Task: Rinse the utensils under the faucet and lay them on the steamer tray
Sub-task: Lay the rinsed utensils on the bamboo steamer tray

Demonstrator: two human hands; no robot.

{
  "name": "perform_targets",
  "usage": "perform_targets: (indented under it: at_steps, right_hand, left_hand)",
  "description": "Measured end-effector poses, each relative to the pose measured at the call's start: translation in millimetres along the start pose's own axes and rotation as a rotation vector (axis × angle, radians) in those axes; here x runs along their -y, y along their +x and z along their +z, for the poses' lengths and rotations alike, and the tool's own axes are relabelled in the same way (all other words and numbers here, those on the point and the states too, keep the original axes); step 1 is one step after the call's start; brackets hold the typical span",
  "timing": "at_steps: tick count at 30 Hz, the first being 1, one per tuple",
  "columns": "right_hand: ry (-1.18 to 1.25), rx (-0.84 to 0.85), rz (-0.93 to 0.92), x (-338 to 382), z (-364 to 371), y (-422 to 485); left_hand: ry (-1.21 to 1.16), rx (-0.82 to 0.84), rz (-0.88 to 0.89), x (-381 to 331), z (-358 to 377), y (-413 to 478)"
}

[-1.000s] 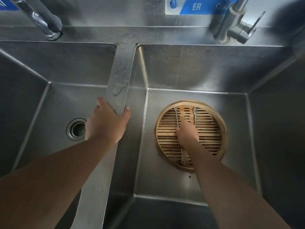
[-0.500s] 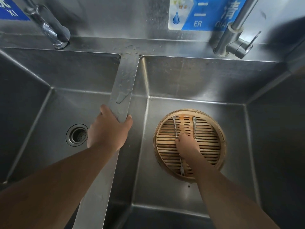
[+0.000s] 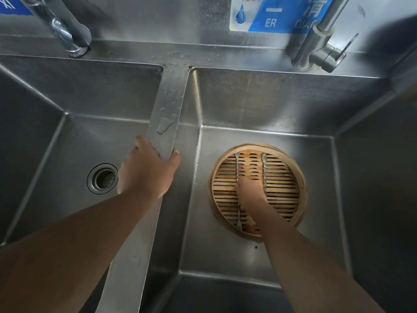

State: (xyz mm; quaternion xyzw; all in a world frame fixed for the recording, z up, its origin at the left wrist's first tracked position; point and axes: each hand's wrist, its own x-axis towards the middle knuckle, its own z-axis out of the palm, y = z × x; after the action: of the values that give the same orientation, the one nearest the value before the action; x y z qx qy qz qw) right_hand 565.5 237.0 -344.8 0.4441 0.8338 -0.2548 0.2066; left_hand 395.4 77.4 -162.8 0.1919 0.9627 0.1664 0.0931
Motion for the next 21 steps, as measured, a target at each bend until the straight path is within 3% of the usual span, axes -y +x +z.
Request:
perform_targets:
  at_steps: [21]
  right_hand:
    - [0.041, -0.08, 0.013, -11.1, 1.2, -1.2]
  left_hand:
    - [0.005, -0.021, 0.021, 0.7, 0.4, 1.5]
